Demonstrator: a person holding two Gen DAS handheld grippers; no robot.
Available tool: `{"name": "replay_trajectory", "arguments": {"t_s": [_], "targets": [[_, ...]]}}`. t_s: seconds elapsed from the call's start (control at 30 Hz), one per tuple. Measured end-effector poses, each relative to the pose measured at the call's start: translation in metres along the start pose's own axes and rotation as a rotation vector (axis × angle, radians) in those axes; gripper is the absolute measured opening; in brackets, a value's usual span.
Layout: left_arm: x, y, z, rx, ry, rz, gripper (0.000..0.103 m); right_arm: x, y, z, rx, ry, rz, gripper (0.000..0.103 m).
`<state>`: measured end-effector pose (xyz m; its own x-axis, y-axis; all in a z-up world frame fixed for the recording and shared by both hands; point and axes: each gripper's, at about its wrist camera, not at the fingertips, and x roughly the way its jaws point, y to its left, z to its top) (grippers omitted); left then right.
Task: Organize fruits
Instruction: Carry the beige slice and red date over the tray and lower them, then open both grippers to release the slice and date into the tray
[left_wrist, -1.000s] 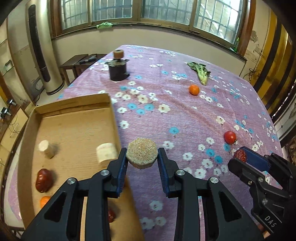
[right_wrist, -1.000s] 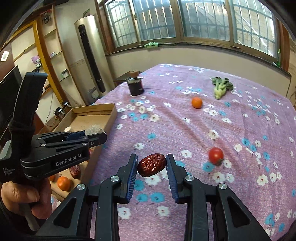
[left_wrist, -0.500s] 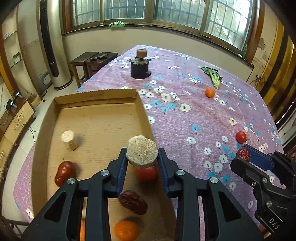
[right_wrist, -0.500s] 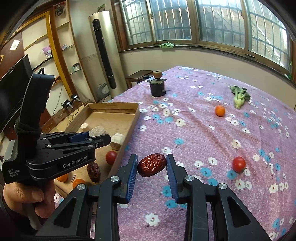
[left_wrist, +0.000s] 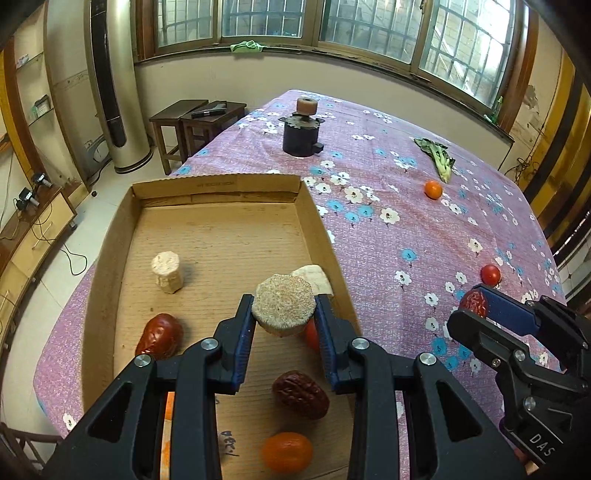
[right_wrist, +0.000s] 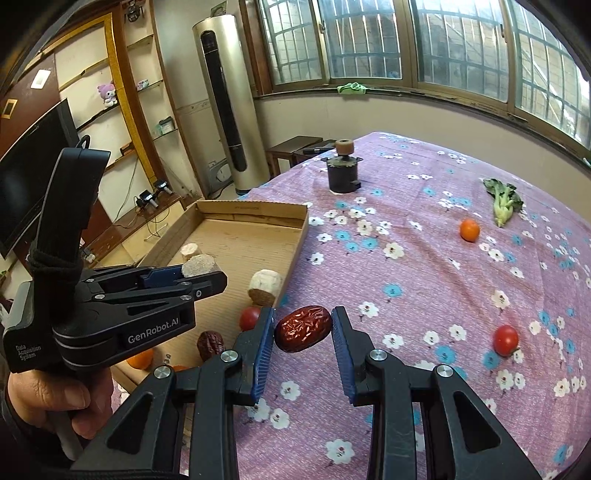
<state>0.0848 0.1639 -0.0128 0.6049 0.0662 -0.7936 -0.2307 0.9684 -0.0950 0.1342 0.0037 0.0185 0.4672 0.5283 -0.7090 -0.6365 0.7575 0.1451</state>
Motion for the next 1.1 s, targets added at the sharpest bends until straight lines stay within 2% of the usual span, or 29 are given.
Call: {"name": "replay_trajectory", "arguments": {"t_s": [0.5,0.83,1.1], "targets": [[0.012,0.033,0.001,-0.044,0.043,0.002,0.030,0.041,0.021,0.018,-0.004,0.043,0.075,0.032],[0.031,0.035,-0.003,-0.042,0.105,-0.023,0.030,0.095,0.027,0.046,0.008,0.082,0.110,0.032],[0.042,0.038,-0.002,-0.041,0.145,-0.025,0.030,0.133,0.042,0.057,-0.064,0.136,0.119,0.032]]}}
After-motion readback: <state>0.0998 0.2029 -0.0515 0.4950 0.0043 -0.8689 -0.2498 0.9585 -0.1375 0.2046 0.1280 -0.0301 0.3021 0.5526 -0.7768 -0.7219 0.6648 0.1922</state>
